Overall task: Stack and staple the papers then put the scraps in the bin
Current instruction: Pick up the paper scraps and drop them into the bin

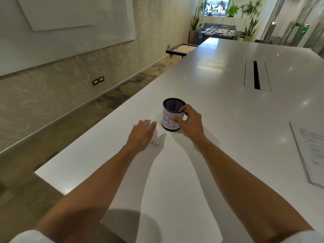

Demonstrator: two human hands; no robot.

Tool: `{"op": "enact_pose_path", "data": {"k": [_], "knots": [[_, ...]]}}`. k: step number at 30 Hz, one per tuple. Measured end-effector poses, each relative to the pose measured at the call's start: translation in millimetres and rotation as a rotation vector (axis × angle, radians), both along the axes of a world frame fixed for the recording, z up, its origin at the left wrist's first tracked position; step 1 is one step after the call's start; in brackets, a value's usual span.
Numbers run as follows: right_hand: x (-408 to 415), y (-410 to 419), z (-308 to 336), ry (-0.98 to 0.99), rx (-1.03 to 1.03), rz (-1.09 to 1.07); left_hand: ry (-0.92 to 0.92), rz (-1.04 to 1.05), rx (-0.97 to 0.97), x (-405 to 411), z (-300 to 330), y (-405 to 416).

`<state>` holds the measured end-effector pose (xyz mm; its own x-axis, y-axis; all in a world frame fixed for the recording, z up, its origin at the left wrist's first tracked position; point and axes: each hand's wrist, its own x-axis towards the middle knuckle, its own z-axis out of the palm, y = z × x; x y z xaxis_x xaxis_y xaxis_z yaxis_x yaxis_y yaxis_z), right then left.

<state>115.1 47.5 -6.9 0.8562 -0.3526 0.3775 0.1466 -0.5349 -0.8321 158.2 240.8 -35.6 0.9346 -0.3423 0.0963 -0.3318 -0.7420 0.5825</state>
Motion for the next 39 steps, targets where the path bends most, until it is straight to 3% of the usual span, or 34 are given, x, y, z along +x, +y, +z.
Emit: {"op": "enact_pose_path", "data": {"k": [3,17,20,25,28,31,34,39], "knots": [[4.3,-0.4,-1.5,0.011,-0.004,-0.014,-0.063,-0.028,0.319,-2.4,-18.0,1.3],[21.4,10.7,4.9,0.095,-0.101,0.009,-0.026,-0.263,0.355,-52.6,-9.5,-46.5],[10.9,9.2,0.1,0.136,-0.033,-0.007,-0.021,-0.331,0.255,-54.2,-7.1,-51.2],[-4.3,-9.2,-11.4,0.166,-0.191,-0.067,0.030,-0.215,-0.287,-49.0,12.0,-32.3],[-11.7,-13.4,-18.5,0.283,-0.399,0.102,-0.016,-0.111,-0.101,-32.4,7.7,-15.5],[-16.4,-4.9,-26.0,0.406,-0.638,0.292,-0.007,-0.186,0.195,-27.8,0.6,-6.9],[-21.7,6.5,-31.8,0.506,-0.797,0.319,0.046,-0.294,0.213,-30.4,1.1,-2.7],[-38.7,14.0,-31.0,0.471,-0.740,0.420,0.090,-0.415,0.231,-43.8,-0.2,2.9]]}}
